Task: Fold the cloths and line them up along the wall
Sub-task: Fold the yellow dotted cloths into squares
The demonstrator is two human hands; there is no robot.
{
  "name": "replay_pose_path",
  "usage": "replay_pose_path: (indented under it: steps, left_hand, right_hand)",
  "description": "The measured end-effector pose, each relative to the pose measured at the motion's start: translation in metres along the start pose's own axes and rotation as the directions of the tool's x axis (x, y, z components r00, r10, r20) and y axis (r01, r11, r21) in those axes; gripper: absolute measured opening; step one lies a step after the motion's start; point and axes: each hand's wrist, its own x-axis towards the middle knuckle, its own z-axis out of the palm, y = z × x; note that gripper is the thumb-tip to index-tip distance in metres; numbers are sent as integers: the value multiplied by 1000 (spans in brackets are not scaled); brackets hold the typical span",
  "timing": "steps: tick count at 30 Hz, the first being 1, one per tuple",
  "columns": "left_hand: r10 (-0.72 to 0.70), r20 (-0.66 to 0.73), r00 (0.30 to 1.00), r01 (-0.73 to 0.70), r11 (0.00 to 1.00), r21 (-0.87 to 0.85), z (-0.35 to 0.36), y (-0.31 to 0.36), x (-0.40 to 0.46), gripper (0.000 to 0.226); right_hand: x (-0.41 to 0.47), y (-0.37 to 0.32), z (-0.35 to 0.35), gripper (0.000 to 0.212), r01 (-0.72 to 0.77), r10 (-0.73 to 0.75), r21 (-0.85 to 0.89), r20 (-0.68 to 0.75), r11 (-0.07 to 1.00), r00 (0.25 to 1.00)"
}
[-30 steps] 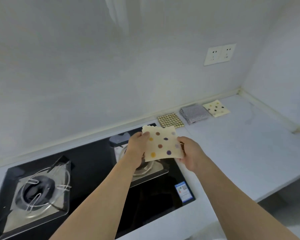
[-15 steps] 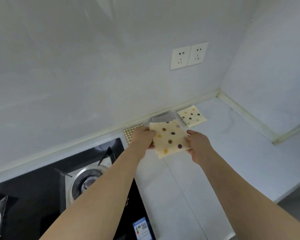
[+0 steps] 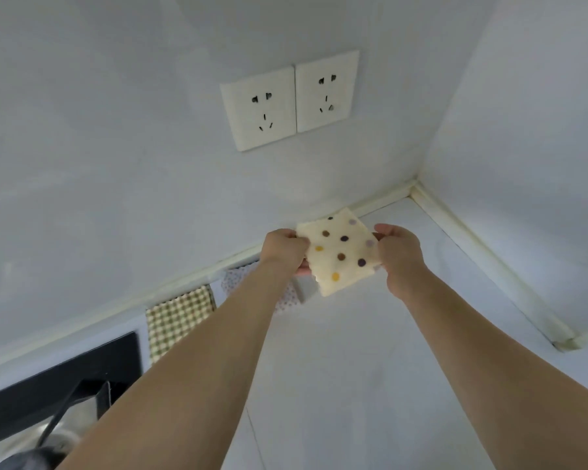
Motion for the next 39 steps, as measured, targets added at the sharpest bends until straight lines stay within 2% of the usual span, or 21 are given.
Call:
replay_pose_path:
  steps: [4, 5, 8, 12, 14, 17, 19, 22, 26, 32, 37, 39]
  left_hand:
    - [-78, -57, 995, 82, 994, 78, 15, -5, 35, 13]
    - [-69, -80, 994, 80, 987, 138, 16, -7, 41, 15]
    - [64, -117, 991, -17, 930, 368, 12, -13, 37, 15]
    - [252, -98, 963, -177, 861, 477, 4, -21, 8, 16]
    - [361, -56, 931, -274, 790, 549, -3, -27, -11, 17]
    - [529, 31, 848, -403, 604, 688, -23, -44, -35, 24]
    - [612, 56, 789, -439, 498, 747, -43, -57, -51, 31]
    - [685, 50, 727, -432, 399, 808, -82, -74, -78, 32]
    - [690, -45, 723, -349, 421, 837, -144, -100, -115, 30]
    - [726, -146, 672, -286, 436, 853, -254, -144, -177, 34]
    - [711, -175, 681, -231, 436, 870, -352, -188, -231, 37]
    - [693, -213, 689, -202, 466, 862, -386, -205, -251, 39]
  right_hand:
    - [31, 14, -2, 32, -4, 10, -139, 40, 990, 999]
    - [34, 18, -3, 34, -14, 25, -160, 68, 987, 997]
    - [36, 32, -8, 36, -40, 62, -188, 112, 981, 992]
    - [15, 40, -5, 44, 32, -23, -262, 34, 965, 999]
    - [-6, 37, 2, 48, 160, -159, -303, 28, 939, 987]
    - [-44, 34, 15, 48, 356, -346, -362, 94, 861, 933]
    - [-71, 33, 27, 48, 445, -414, -400, 166, 801, 895]
    - [-111, 35, 47, 48, 545, -469, -433, 277, 718, 838]
    - [-169, 38, 77, 47, 649, -518, -448, 392, 615, 761]
    - [-278, 52, 139, 44, 722, -527, -425, 496, 546, 690]
    - [-377, 76, 196, 44, 751, -524, -376, 547, 542, 652]
    - [-409, 85, 211, 45, 746, -489, -362, 582, 559, 650]
